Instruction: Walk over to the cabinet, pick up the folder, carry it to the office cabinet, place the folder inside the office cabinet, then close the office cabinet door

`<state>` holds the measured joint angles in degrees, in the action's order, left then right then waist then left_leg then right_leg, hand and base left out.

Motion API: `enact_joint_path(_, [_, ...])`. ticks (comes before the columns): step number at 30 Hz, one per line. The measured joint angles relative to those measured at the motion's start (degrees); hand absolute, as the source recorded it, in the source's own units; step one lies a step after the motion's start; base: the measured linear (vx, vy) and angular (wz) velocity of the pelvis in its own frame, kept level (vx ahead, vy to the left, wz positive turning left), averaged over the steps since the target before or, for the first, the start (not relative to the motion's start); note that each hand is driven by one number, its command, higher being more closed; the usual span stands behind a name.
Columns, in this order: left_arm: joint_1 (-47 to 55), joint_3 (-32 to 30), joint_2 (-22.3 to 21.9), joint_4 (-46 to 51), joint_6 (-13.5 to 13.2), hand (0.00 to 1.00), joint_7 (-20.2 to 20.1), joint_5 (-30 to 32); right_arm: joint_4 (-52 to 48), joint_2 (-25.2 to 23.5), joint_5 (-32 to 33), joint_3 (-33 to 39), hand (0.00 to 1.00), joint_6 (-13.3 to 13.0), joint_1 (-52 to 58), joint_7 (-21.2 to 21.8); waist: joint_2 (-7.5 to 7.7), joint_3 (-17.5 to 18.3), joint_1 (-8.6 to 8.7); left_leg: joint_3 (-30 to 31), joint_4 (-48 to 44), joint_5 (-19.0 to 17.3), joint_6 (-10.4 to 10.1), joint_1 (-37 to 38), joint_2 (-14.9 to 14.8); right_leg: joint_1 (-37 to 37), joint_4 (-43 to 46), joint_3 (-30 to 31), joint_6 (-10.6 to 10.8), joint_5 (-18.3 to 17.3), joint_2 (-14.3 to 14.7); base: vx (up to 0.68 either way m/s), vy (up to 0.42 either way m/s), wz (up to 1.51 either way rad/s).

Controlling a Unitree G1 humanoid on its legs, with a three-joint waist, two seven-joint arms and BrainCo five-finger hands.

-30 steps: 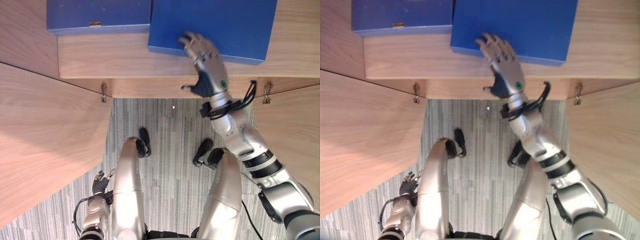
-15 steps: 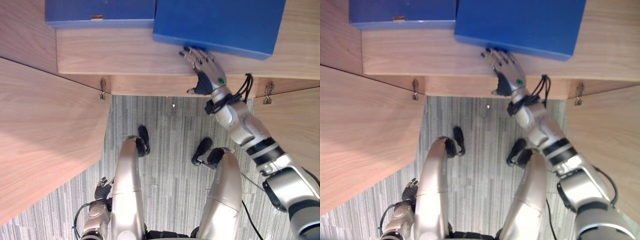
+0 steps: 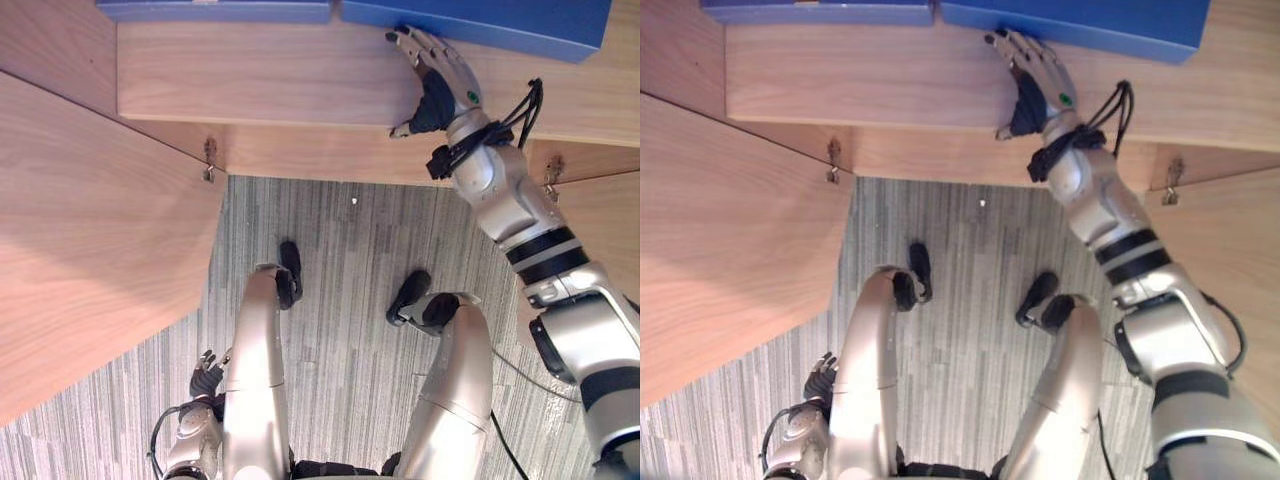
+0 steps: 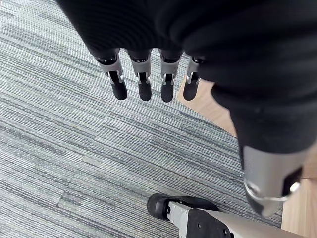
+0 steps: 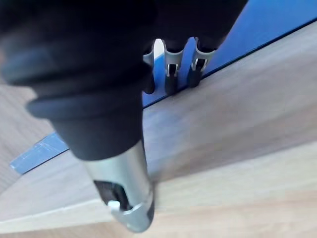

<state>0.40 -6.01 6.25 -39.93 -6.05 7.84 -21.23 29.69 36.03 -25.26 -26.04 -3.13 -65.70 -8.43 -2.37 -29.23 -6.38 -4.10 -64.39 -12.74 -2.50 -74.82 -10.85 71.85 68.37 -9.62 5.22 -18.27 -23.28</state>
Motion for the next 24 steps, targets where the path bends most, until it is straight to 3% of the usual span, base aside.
enact_joint_path(6, [-0.03,-1.04,-1.33,1.20,0.04,0.00,-0.05,-0.10,4.89,1.42,1.70,-0.05,0.00,0.04,-5.12,1.74,-0.05,-0.30,-1.00,-0.47,5.19,1.00,-0.76,-0.19,0.51,0.68,-3.99,-1.25,0.76,0.44,0.16,-0.02,-0.012,0.04])
enact_joint_path(8, [-0.10,-1.04,-1.55,1.26,0.05,0.00,-0.06,-0.34,6.81,2.00,2.12,-0.03,0.00,0.90,-6.69,2.15,-0.17,-0.37,-1.35,-0.65,7.53,1.01,-0.81,-0.01,0.48,0.29,-5.81,-2.08,2.17,1.32,0.57,-0.01,-0.009,0.03])
enact_joint_path(10, [-0.01,-1.08,-1.46,1.47,0.12,0.00,-0.13,-0.33,8.73,3.00,2.33,0.05,0.00,1.95,-6.91,2.77,-0.15,-0.42,-1.22,-1.82,8.07,1.18,-1.12,0.62,0.41,-0.53,-5.65,-1.42,2.19,1.80,-0.04,0.01,-0.045,0.36])
enact_joint_path(12, [0.96,-1.21,-2.01,2.10,0.59,0.00,-0.05,-0.86,10.15,3.75,2.39,0.18,0.00,3.33,-6.78,3.83,-0.38,-0.52,-1.98,-0.24,-2.42,-2.53,0.51,1.32,-0.15,-2.02,-6.17,-2.53,1.93,1.92,0.13,0.07,0.056,-0.05])
enact_joint_path(13, [0.62,-1.85,-2.38,1.28,1.08,0.00,-0.17,-1.05,10.74,4.76,2.61,0.27,0.00,4.15,-7.07,4.47,-0.58,-0.60,-2.38,0.20,-0.70,-2.38,1.77,3.86,-0.54,-2.74,-6.39,-4.05,1.48,2.89,0.27,0.08,0.142,-0.37])
enact_joint_path(15, [0.74,-1.76,-2.02,1.42,1.11,0.00,-0.83,-0.98,11.63,7.94,2.73,0.21,0.00,4.85,-6.83,5.17,-0.58,-0.54,-1.75,-1.31,-0.24,-2.08,1.70,4.25,-0.31,-2.87,-6.86,-2.89,1.20,3.75,-0.62,0.04,0.081,0.04])
enact_joint_path(18, [0.64,-1.95,-1.88,0.99,1.49,0.00,-0.77,-1.00,12.47,8.78,2.72,0.23,0.00,5.15,-7.72,5.47,-0.55,-0.55,-1.33,-2.38,4.86,-1.21,1.30,5.25,-0.35,-3.83,-12.29,-3.92,2.56,5.40,0.39,0.03,0.021,-0.02])
enact_joint_path(23, [1.06,-2.22,-1.52,0.77,1.65,0.00,-1.28,-1.12,15.04,8.62,2.72,-0.06,0.00,6.23,-7.98,5.75,-0.49,-0.50,-0.84,-2.72,9.48,2.02,1.41,11.06,-0.73,-9.62,-17.68,-5.84,0.10,9.67,1.47,0.04,0.016,-0.16])
enact_joint_path(24, [1.07,-2.65,-1.45,0.71,1.65,0.00,-1.26,-1.14,15.08,8.56,2.74,-0.27,0.00,6.44,-7.94,5.76,-0.46,-0.48,-0.81,-2.88,11.25,3.08,1.59,12.41,-1.45,-11.56,-20.46,-7.17,-2.15,11.69,2.31,0.07,0.043,-0.18])
